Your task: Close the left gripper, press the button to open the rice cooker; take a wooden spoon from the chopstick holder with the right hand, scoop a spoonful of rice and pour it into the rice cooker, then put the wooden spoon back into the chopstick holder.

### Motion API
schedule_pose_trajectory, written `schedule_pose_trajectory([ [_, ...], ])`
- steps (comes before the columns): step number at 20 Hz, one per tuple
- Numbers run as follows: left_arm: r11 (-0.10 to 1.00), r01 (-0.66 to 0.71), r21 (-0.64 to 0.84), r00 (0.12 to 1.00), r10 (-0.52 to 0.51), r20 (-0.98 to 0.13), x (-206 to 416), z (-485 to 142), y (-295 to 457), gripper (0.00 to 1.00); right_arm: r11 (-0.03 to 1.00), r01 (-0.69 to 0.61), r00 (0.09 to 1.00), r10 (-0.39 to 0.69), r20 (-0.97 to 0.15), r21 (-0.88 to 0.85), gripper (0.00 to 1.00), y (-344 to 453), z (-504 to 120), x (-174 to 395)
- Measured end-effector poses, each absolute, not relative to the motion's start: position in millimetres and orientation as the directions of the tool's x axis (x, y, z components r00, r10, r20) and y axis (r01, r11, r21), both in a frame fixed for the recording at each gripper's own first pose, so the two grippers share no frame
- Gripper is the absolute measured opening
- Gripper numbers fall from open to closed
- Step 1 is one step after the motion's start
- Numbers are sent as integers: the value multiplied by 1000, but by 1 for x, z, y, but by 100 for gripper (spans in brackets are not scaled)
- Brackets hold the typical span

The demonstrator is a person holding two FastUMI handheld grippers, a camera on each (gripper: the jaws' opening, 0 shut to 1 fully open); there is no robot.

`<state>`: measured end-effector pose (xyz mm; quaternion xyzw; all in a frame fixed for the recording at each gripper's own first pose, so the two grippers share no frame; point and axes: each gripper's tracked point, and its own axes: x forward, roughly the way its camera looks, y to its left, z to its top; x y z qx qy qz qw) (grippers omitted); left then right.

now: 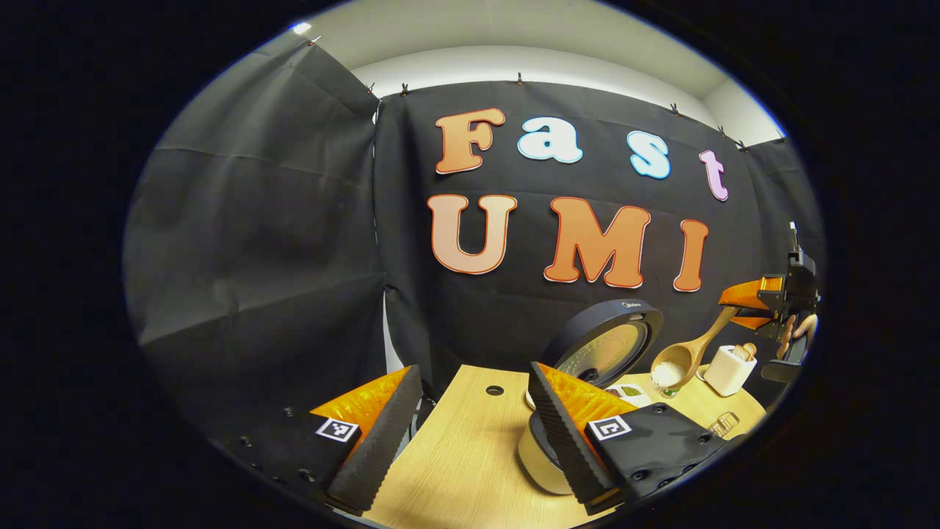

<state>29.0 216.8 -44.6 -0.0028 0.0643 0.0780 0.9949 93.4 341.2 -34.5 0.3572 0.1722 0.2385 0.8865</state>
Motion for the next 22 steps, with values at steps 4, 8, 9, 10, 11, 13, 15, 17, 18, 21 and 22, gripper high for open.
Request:
schedule_pose_trajectory([
  [4,988,-157,4,979,156,-133,30,-46,218,95,666,-337,825,549,-132,665,16,350,-32,91],
  [8,988,-157,6,979,156,-130,30,-46,218,95,695,-379,820,558,-125,611,16,360,-28,88],
  [9,987,-158,5,979,157,-132,30,-47,218,95,701,-389,819,560,-124,598,16,363,-27,87],
  [10,987,-159,3,979,158,-133,31,-48,219,95,705,-397,817,563,-124,587,16,365,-27,86],
  [11,987,-160,2,978,158,-134,32,-48,219,95,708,-404,816,565,-122,580,16,367,-26,85],
  [13,987,-161,2,978,160,-135,32,-49,220,95,710,-418,812,571,-117,567,16,372,-24,84],
  [15,987,-162,7,977,162,-135,35,-49,221,95,717,-430,811,574,-115,549,16,374,-24,84],
  [17,986,-165,16,977,165,-134,36,-49,222,95,730,-442,811,573,-114,521,16,376,-23,83],
  [18,986,-164,18,977,165,-134,36,-49,221,95,738,-450,812,572,-113,504,16,377,-22,82],
  [21,987,-162,14,977,162,-140,37,-52,221,95,757,-477,811,575,-110,446,16,381,-21,79],
  [22,986,-164,14,976,164,-140,38,-52,222,95,757,-491,806,583,-105,432,16,384,-21,78],
])
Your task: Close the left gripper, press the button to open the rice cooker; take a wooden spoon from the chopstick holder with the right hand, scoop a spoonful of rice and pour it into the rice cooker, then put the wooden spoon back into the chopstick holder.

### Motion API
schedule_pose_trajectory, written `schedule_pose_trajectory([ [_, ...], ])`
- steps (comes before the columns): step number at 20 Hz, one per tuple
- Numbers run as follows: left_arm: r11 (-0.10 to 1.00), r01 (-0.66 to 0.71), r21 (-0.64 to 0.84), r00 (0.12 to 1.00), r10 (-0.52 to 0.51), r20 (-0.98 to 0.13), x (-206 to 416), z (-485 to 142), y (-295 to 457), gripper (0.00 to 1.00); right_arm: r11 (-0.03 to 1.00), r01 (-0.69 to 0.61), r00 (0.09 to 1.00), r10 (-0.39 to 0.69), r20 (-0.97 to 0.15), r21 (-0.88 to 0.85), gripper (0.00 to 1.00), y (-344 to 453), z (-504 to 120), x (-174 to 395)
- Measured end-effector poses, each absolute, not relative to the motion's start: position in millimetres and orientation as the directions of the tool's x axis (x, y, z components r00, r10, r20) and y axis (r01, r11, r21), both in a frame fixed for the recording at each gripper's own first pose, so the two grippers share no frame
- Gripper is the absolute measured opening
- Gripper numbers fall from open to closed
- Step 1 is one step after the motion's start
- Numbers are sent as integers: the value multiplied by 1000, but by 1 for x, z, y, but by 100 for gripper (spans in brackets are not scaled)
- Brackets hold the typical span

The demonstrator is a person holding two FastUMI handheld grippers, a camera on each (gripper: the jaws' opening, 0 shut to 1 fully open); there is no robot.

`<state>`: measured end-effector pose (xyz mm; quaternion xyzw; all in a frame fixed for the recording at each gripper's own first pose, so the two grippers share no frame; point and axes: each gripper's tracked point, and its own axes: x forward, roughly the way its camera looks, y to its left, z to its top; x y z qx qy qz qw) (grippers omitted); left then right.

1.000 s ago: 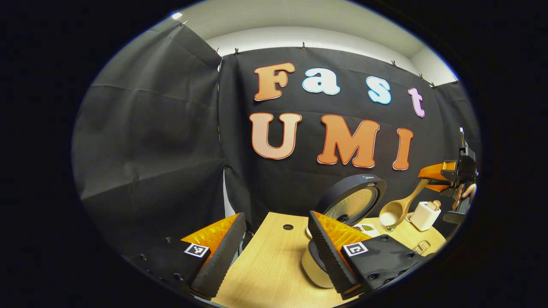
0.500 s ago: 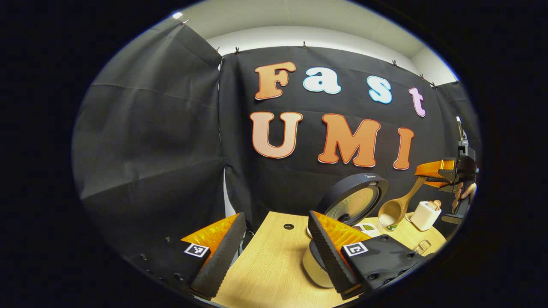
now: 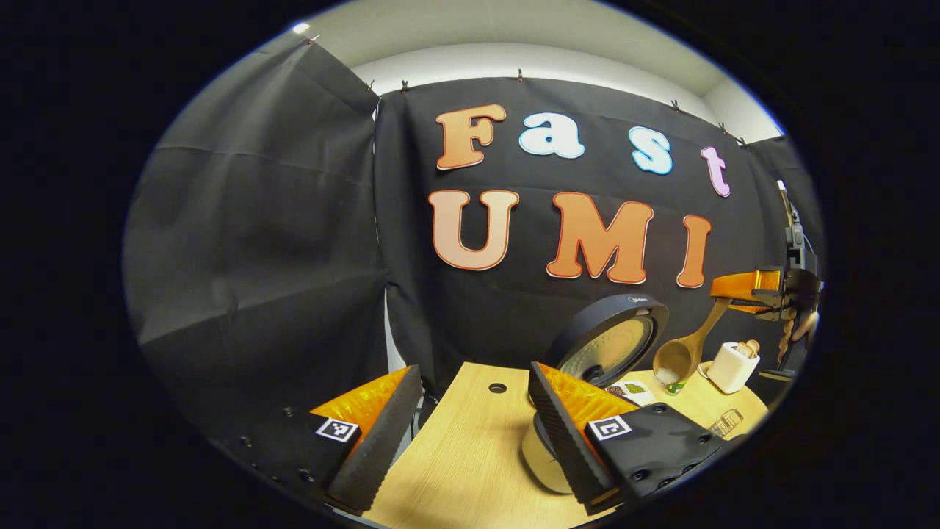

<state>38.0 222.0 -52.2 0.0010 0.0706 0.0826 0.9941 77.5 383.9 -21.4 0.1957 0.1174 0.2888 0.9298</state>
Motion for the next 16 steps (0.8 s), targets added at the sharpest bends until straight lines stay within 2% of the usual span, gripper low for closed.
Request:
schedule_pose_trajectory([
  [8,985,-173,17,974,174,-143,39,-54,223,95,744,-626,748,658,-90,234,16,411,-21,55],
  [16,984,-178,27,972,180,-151,35,-57,222,95,726,-685,718,686,-120,52,16,425,-43,45],
])
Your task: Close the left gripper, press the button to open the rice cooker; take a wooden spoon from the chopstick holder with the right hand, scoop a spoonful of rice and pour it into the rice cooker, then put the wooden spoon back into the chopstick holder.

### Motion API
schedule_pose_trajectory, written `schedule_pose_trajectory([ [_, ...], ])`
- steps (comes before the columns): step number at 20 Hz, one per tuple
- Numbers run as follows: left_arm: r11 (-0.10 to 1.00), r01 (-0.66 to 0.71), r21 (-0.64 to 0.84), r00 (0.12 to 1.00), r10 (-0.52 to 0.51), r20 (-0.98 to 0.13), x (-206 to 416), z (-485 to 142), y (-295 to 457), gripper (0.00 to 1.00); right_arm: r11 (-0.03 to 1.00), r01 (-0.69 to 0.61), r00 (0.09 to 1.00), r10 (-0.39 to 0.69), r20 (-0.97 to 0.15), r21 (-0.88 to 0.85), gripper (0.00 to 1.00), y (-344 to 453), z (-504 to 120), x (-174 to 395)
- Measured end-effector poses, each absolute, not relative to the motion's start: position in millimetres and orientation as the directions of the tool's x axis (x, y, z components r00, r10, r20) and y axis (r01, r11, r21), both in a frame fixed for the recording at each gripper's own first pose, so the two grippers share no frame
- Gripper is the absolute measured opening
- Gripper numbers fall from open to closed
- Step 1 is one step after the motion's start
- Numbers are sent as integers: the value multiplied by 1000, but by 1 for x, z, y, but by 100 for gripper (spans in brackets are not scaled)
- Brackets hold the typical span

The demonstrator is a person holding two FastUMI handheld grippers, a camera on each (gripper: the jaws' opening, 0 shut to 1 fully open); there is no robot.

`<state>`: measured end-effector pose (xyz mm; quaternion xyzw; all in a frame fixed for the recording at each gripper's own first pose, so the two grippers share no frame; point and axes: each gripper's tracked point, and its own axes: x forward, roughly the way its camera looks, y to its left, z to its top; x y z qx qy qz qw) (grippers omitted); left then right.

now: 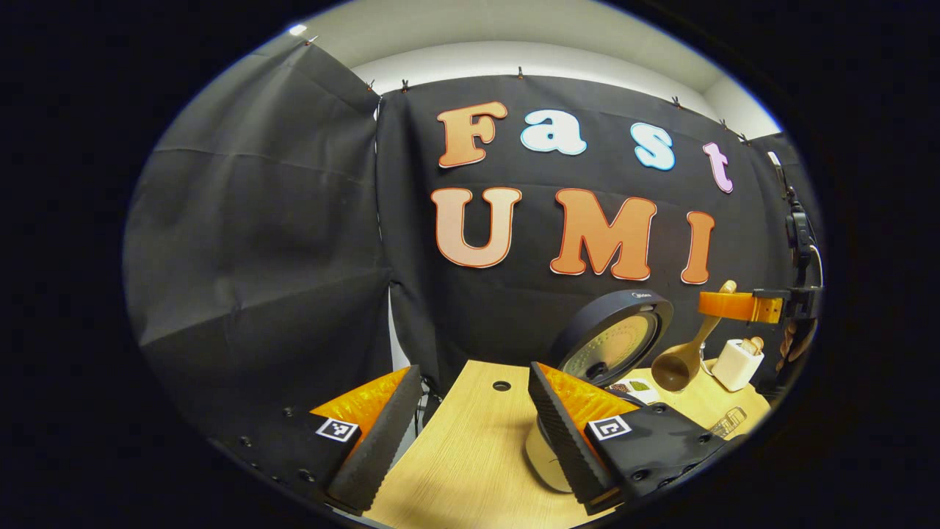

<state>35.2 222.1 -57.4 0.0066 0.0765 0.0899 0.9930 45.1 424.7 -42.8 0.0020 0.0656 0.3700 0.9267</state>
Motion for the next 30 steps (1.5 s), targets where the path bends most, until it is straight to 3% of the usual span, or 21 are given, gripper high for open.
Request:
schedule_pose_trajectory([
  [9,982,-185,21,970,186,-153,32,-55,217,95,756,-646,747,655,-118,104,11,380,-43,56],
  [19,982,-190,15,972,190,-142,36,-47,189,95,861,-476,858,500,-122,181,10,228,-46,88],
  [30,976,-213,35,965,216,-147,33,-41,146,95,924,-267,905,338,-258,275,11,81,-129,99],
])
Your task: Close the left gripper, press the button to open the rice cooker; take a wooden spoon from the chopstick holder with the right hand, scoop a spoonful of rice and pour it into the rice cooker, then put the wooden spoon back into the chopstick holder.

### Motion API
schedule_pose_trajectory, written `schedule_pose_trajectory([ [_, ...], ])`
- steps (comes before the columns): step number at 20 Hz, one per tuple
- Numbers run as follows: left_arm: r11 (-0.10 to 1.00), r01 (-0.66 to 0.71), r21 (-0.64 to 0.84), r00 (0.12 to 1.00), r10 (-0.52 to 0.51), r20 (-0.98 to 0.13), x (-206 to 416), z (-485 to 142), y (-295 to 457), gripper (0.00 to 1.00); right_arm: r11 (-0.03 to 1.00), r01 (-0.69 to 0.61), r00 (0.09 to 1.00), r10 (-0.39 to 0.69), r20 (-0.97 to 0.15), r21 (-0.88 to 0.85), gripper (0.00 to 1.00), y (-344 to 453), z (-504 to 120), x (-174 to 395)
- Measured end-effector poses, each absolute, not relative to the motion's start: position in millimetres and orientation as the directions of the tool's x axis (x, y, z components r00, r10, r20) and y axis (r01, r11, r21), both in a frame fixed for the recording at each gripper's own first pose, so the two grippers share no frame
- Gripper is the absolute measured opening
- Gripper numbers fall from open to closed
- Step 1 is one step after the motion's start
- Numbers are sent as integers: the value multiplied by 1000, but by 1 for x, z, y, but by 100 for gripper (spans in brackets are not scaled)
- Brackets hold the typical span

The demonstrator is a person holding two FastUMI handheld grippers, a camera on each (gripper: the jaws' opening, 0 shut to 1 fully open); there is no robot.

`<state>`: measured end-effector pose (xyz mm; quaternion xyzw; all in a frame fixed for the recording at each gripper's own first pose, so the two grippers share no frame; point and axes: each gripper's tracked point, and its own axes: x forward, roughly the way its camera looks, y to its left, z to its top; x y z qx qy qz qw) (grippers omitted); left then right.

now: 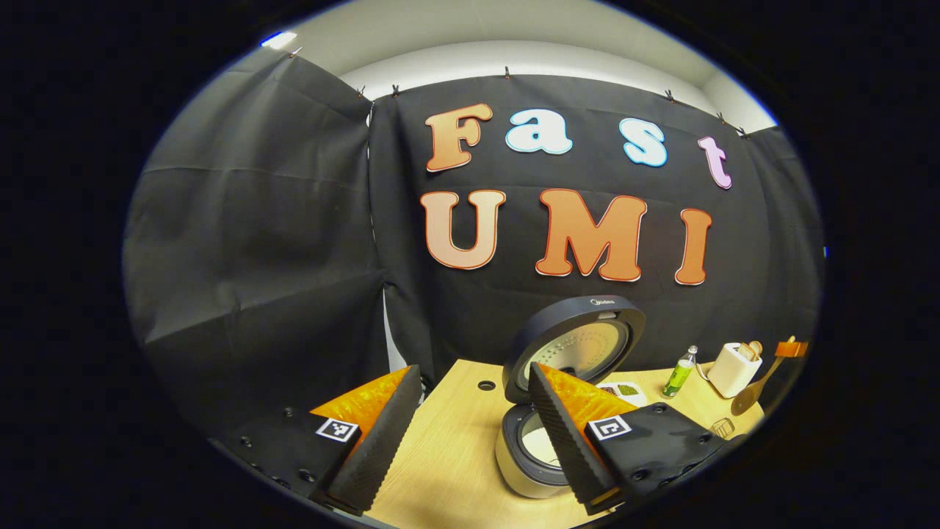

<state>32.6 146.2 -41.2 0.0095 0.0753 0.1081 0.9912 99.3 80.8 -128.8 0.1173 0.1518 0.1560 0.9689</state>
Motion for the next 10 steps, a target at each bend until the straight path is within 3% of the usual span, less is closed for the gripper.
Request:
schedule_pose_trajectory([
  [10,963,-256,78,957,264,-122,7,-17,121,98,892,-190,860,353,-369,409,11,53,-229,118],
])
